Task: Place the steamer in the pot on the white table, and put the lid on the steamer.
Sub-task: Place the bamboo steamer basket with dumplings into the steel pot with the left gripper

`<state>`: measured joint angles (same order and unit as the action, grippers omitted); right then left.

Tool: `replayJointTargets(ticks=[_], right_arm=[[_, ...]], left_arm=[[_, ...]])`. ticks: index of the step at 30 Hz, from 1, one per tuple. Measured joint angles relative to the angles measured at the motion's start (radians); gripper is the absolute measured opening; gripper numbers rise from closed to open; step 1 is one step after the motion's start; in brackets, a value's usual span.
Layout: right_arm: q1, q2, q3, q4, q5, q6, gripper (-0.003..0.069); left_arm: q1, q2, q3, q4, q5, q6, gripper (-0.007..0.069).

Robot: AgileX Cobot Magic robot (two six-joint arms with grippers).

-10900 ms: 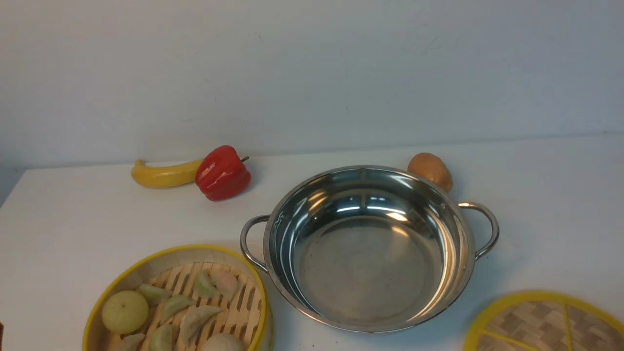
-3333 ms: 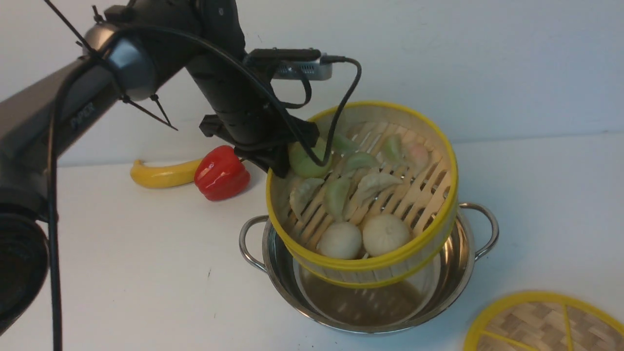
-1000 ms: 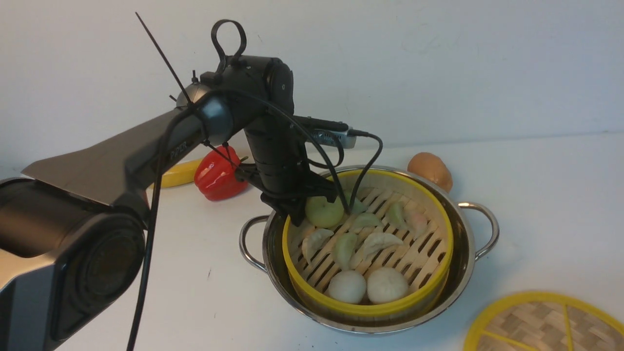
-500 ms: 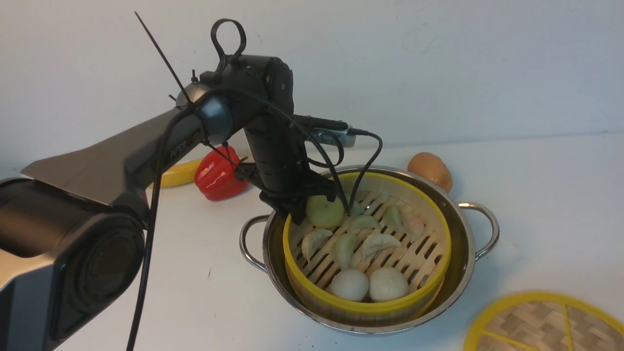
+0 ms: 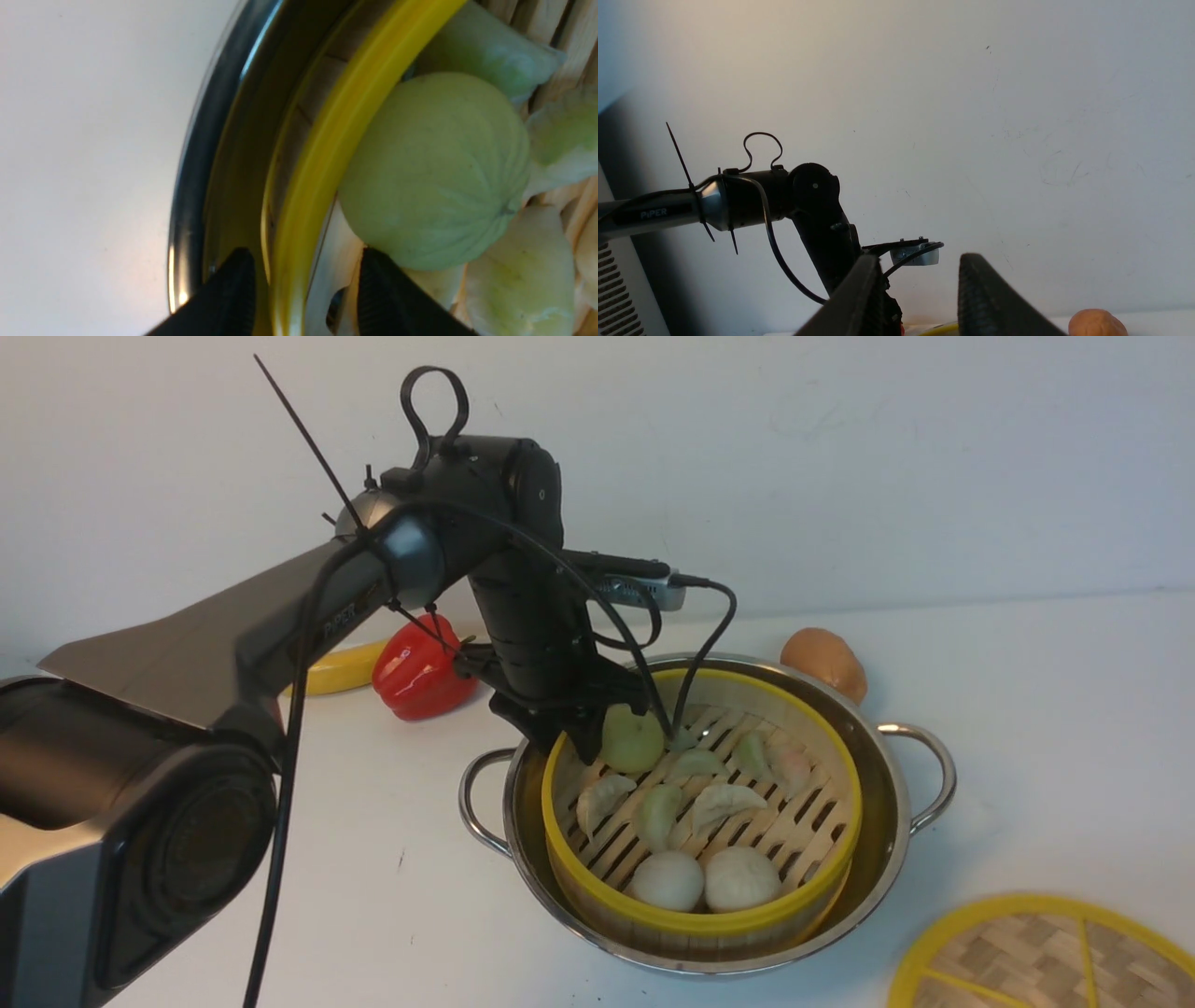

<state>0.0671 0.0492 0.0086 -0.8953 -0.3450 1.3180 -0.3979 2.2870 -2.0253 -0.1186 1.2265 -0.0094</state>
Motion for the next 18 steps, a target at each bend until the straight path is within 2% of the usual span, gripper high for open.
replayJointTargets(ticks=[9, 14, 17, 18], right_arm=[[0.000, 0.000, 0.000, 0.000, 0.000, 0.000, 0.0244], [0.000, 0.001, 0.000, 0.000, 0.001, 0.000, 0.0244], [0.000, 0.009, 0.000, 0.000, 0.005, 0.000, 0.0244], [0.000, 0.013, 0.000, 0.000, 0.007, 0.000, 0.0244]], left_arm=[[0.000, -0.015, -0.168, 0.010, 0.001, 0.000, 0.0301], [0.000, -0.073, -0.229, 0.074, -0.001, 0.000, 0.0301], [0.000, -0.145, -0.232, 0.137, -0.001, 0.000, 0.0265], [0.000, -0.174, -0.232, 0.160, 0.000, -0.002, 0.0227]])
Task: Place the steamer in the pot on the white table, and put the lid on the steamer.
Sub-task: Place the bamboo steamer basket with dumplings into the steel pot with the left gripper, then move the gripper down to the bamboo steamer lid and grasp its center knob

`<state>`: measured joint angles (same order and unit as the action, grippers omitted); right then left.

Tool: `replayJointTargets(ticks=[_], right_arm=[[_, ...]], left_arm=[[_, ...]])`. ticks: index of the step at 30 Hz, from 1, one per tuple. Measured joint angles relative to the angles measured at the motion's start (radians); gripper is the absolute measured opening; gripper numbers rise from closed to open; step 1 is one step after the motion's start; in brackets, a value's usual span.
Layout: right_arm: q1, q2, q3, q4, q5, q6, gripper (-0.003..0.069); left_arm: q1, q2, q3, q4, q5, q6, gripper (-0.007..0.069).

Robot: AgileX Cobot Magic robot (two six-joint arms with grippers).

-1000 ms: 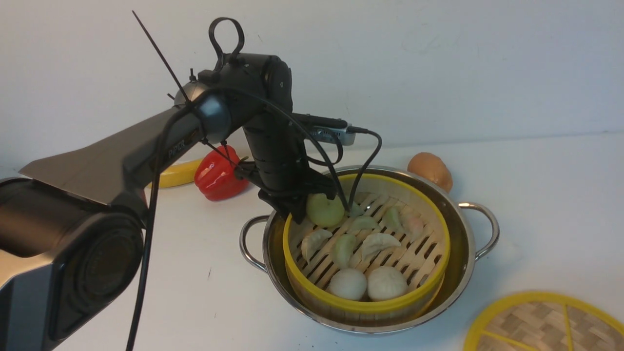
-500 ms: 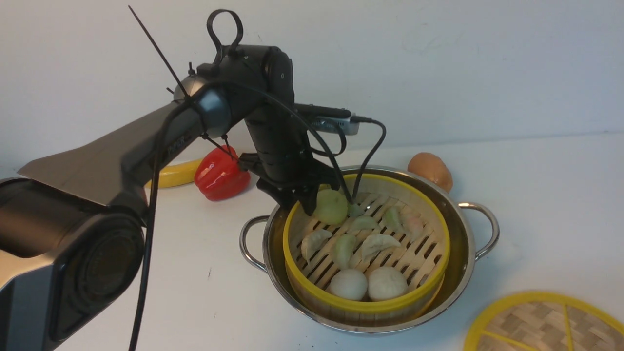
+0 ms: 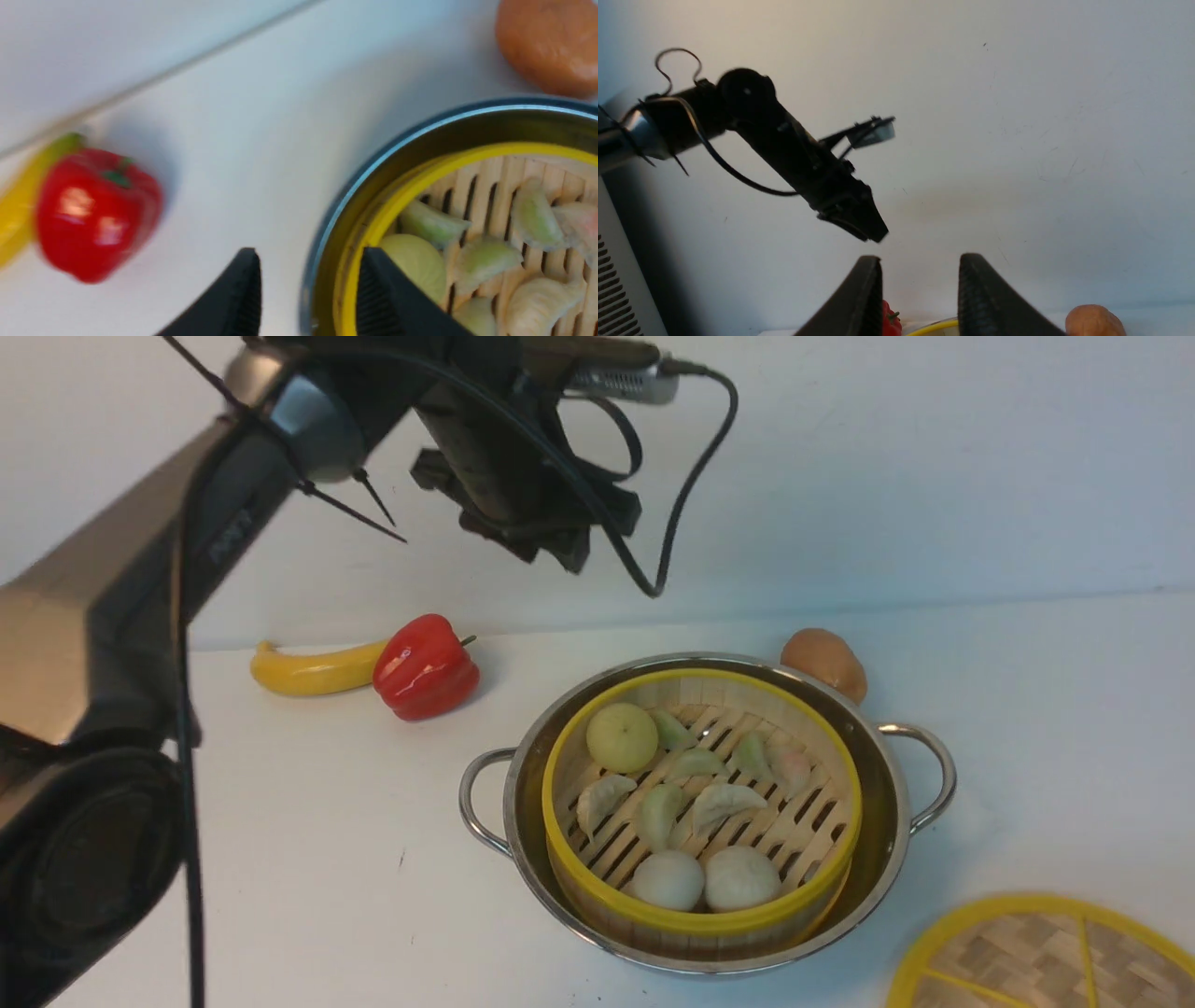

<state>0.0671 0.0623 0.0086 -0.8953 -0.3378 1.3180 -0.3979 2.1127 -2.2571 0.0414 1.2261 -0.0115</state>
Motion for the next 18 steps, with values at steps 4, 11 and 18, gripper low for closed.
replayJointTargets(ticks=[4, 11, 18], right_arm=[[0.000, 0.003, 0.000, 0.000, 0.002, 0.000, 0.0244], [0.000, 0.004, 0.000, 0.002, 0.002, 0.000, 0.0244], [0.000, 0.004, 0.000, 0.004, 0.003, 0.000, 0.0244]], left_arm=[[0.000, -0.132, -0.001, 0.035, 0.000, -0.001, 0.0074], [0.000, -0.392, -0.002, 0.083, 0.001, 0.045, -0.0023], [0.000, -0.678, 0.166, 0.159, -0.009, 0.089, -0.0023]])
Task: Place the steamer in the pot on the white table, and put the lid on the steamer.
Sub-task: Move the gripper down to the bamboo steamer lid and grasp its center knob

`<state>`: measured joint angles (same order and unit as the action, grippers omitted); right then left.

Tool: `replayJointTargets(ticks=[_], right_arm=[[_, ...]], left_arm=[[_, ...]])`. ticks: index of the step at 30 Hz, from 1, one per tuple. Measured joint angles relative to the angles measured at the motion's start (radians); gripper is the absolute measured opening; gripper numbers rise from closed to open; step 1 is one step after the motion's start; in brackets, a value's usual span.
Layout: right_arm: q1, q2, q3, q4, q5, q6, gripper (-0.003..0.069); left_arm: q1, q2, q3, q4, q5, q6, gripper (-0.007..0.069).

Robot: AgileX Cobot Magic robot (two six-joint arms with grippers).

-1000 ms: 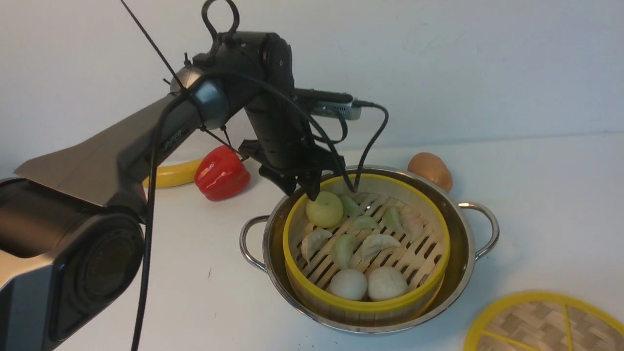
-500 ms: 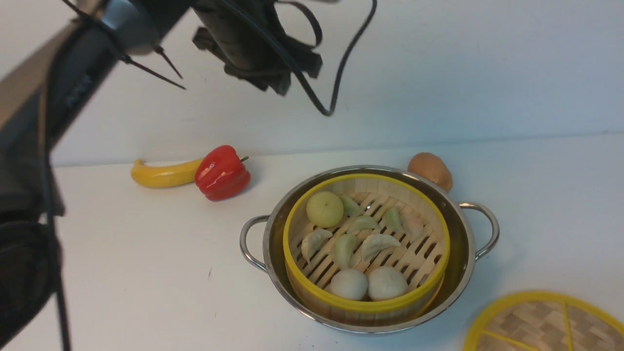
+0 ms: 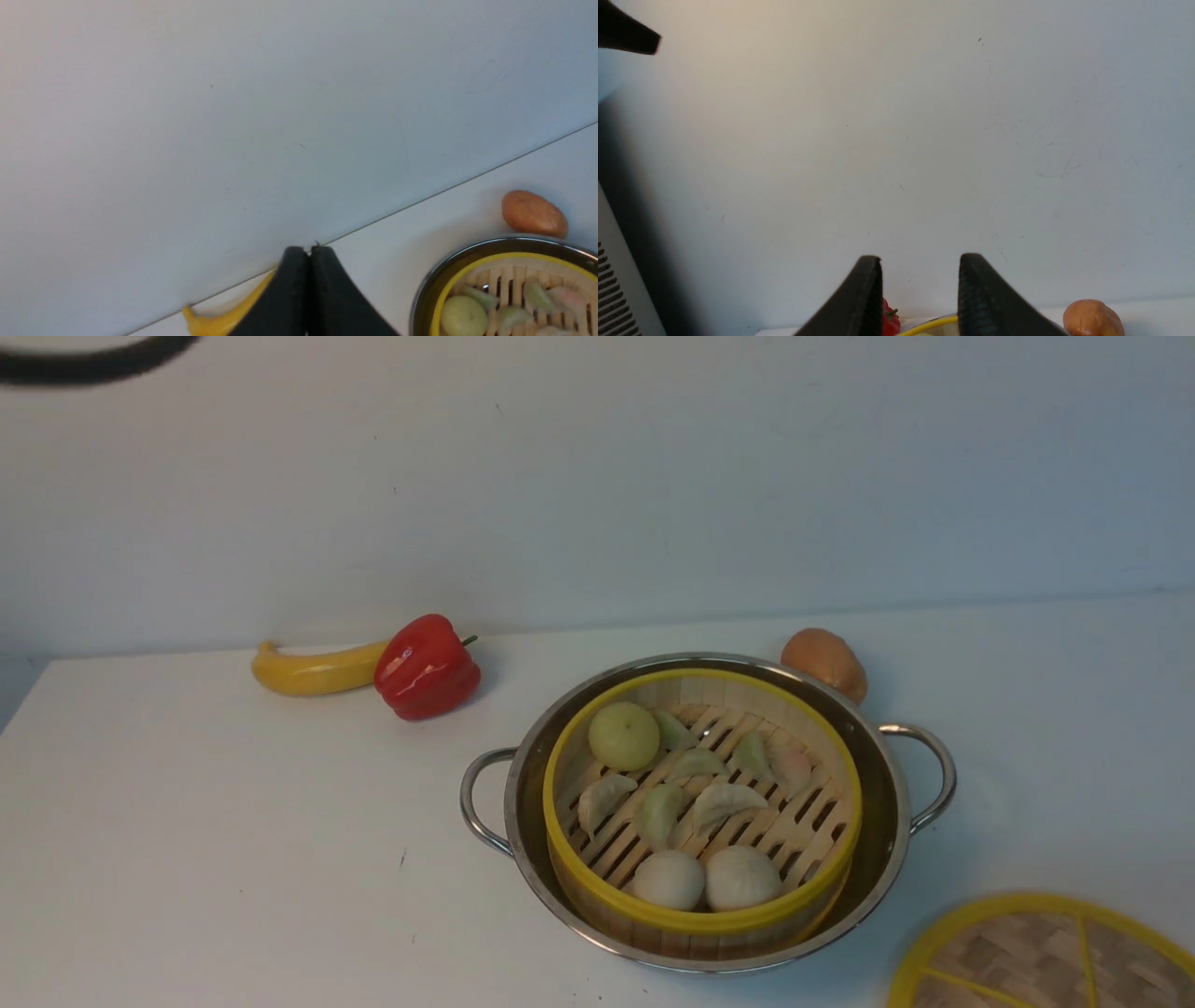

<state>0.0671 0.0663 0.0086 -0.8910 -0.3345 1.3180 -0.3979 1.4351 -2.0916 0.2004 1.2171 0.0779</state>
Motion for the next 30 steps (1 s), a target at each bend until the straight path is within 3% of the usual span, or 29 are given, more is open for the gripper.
replayJointTargets(ticks=[4, 13, 17, 21, 26, 30], right_arm=[[0.000, 0.000, 0.000, 0.000, 0.000, 0.000, 0.0244], [0.000, 0.000, -0.003, 0.001, 0.000, 0.000, 0.0244], [0.000, 0.001, -0.043, -0.007, 0.006, 0.002, 0.0244], [0.000, 0.071, -0.230, -0.066, 0.119, 0.010, 0.0244], [0.011, 0.275, -0.478, -0.187, 0.257, 0.016, 0.0244], [0.083, 0.541, -0.658, -0.267, 0.285, 0.017, 0.0244]], left_arm=[[0.000, -0.201, 0.281, 0.047, -0.015, -0.012, -0.0023], [0.000, -0.766, 1.078, 0.062, -0.313, -0.214, -0.0023], [0.000, -0.905, 1.222, 0.070, -0.355, -0.287, -0.0023], [0.000, -1.025, 1.300, 0.098, -0.376, -0.318, -0.0021], [0.000, -1.049, 1.304, 0.129, -0.358, -0.320, -0.0021], [0.000, -1.049, 1.308, 0.135, -0.270, -0.320, -0.0021]])
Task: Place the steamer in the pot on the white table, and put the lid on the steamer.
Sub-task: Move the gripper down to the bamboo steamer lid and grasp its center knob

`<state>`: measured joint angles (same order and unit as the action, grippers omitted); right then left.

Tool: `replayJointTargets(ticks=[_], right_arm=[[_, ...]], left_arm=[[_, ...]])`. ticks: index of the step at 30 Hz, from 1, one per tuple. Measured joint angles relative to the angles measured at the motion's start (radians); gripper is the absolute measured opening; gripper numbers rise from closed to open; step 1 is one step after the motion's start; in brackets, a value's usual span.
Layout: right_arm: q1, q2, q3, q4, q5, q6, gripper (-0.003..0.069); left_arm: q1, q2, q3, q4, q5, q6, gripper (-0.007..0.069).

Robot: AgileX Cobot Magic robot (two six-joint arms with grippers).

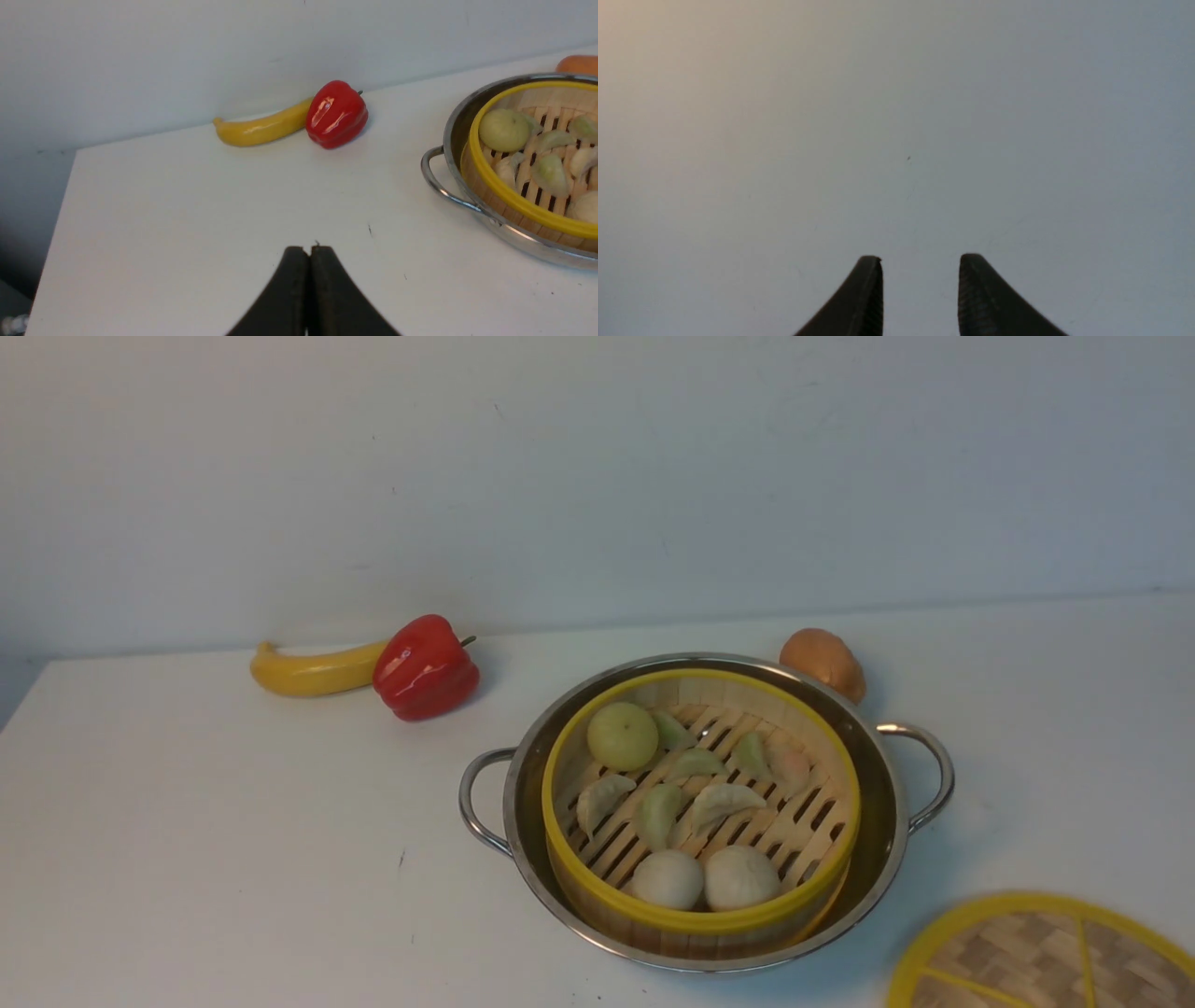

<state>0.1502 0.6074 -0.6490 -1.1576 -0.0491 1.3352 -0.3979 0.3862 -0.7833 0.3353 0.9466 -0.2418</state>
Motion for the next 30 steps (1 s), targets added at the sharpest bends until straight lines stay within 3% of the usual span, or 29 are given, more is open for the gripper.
replayJointTargets(ticks=[5, 8, 9, 11, 15, 19, 21, 30], right_arm=[[0.140, 0.225, -0.040, -0.027, 0.084, -0.001, 0.0244], [0.281, 0.361, -0.040, 0.030, 0.217, -0.054, 0.0244], [0.281, 0.361, -0.040, 0.030, 0.217, -0.054, 0.0244], [0.420, 0.430, -0.040, 0.152, 0.389, -0.203, 0.0244], [0.565, 0.507, -0.074, 0.405, 0.764, -0.540, 0.0244], [0.587, 0.534, -0.134, 0.614, 1.118, -0.725, 0.0244], [0.588, 0.534, -0.161, 0.672, 1.207, -0.779, 0.0244], [0.588, 0.518, -0.206, 0.881, 1.270, -0.945, 0.0244]], left_arm=[[0.000, 0.000, 0.000, 0.004, 0.034, 0.000, -0.0021], [0.000, 0.000, 0.000, 0.006, 0.035, -0.001, -0.0021], [0.000, 0.000, 0.000, 0.006, 0.035, -0.001, -0.0021], [0.000, 0.000, 0.000, 0.006, 0.035, -0.001, -0.0021], [0.000, 0.000, 0.000, 0.006, 0.036, -0.003, -0.0021], [0.000, 0.000, 0.000, 0.006, 0.036, -0.004, -0.0021], [0.000, 0.000, 0.000, 0.007, 0.036, -0.004, -0.0021], [0.000, 0.000, 0.000, -0.013, 0.036, -0.004, -0.0021]])
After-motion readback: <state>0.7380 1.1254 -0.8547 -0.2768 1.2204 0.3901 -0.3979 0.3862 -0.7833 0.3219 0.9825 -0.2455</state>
